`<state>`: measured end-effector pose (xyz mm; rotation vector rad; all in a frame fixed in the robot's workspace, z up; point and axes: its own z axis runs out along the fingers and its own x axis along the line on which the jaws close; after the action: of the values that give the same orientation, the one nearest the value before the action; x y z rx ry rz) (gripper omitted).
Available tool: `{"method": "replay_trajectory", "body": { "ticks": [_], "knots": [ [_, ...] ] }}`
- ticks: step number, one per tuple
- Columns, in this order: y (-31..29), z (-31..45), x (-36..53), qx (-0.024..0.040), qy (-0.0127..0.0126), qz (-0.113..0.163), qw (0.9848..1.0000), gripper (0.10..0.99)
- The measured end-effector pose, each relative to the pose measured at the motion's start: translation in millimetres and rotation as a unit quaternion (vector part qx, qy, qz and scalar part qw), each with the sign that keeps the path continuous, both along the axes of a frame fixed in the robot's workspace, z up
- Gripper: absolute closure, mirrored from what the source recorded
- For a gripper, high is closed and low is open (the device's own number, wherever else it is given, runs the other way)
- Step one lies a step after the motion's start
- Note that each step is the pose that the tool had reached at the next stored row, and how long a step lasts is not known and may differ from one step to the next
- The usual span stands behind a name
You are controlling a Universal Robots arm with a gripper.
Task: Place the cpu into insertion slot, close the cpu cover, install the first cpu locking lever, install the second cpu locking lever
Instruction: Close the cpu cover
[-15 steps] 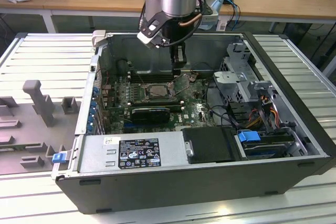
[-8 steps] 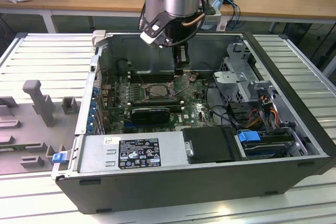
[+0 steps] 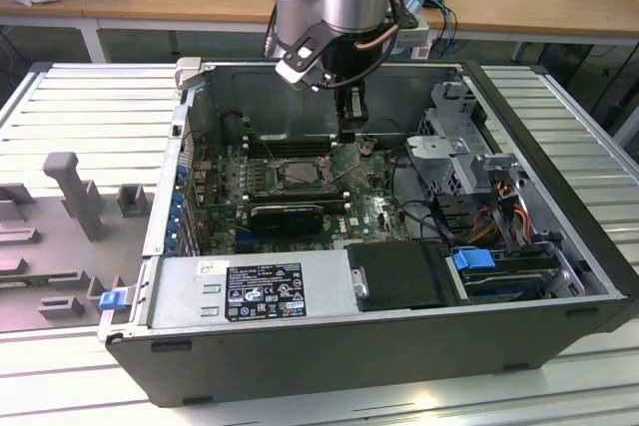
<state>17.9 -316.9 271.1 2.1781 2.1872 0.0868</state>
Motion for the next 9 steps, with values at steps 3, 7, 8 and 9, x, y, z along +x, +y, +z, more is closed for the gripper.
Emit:
{"method": "replay_trajectory", "body": {
  "ticks": [3, 7, 8, 9],
  "knots": [
    [0.0, 0.0, 3.5, 0.0, 0.0001, 0.0, 1.0, 0.98],
    [0.0, -0.1, 9.6, 0.0001, 0.0004, 0.0, 1.0, 0.98],
    [0.0, 0.0, 10.7, 0.0, 0.0005, 0.0, 1.0, 0.98],
    [0.0, -0.1, 11.5, 0.0001, 0.0006, 0.0, 1.0, 0.98]
  ]
}}
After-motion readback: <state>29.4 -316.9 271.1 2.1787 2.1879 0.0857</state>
